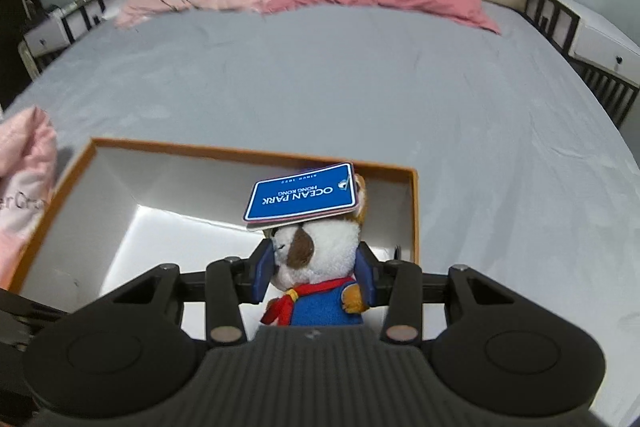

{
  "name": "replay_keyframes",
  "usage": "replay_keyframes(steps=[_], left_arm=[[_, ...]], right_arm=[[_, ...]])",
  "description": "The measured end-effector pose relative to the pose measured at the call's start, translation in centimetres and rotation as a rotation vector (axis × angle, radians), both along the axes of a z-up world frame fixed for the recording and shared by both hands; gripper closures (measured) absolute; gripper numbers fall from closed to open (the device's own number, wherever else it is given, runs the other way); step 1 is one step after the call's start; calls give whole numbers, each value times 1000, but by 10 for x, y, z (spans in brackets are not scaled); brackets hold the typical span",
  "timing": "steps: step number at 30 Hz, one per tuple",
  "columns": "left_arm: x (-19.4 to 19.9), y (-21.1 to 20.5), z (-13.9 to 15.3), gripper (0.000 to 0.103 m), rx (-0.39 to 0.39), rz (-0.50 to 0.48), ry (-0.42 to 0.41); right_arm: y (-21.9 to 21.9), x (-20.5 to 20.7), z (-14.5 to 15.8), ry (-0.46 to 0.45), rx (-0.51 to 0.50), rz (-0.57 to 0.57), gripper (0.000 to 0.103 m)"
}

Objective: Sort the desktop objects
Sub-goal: 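Lower the gold box into the box while the right tool lowers the plush dog in, then open both tools and move them back over the pile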

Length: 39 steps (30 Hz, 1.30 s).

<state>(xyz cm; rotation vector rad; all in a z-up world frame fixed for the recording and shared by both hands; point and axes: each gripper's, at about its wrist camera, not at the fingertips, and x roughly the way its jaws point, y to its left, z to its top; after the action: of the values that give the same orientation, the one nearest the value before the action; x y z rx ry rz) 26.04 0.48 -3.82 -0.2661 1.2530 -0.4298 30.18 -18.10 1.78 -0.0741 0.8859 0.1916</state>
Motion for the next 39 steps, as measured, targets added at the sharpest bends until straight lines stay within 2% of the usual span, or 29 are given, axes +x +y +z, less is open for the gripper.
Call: replay_keyframes(steps=[6,8,11,13,17,19,21,22,24,26,29,32,35,39], left_arm=[[-13,13,14,46,-3,45,-45],[5,-2,23,46,1,55,-51],[3,-1,26,46,-9,61,-60],[-2,9,26,46,-18,63,-66],[9,2,26,46,-16,88,-87],[9,4,22,46,-7,112,-103],[8,5,24,46,2,129,-115],[7,7,21,46,1,131,-117],[6,9,22,46,-3,132,-123],[2,12,24,46,3,132,-137],[-2,14,28,46,43,141,-178],[-6,17,31,46,44,145,-202],[-14,15,40,46,33,128,-239],[-37,11,65,46,49,102,-337]], right_arm=[[16,20,-12,39,-133,-13,57],[20,26,-21,74,-167,-5,56],[28,27,-28,74,-241,24,55],[29,26,-27,84,-246,27,54],[28,25,-17,71,-274,12,54],[28,19,-11,64,-268,33,58],[31,15,-8,60,-266,69,70],[36,14,-9,61,-274,84,71],[39,17,-16,84,-285,97,81],[36,24,-26,135,-278,77,87],[26,26,-38,169,-261,28,89],[24,19,-33,144,-241,48,90],[23,0,-12,82,-200,68,89],[17,-43,21,-43,-104,89,88]])
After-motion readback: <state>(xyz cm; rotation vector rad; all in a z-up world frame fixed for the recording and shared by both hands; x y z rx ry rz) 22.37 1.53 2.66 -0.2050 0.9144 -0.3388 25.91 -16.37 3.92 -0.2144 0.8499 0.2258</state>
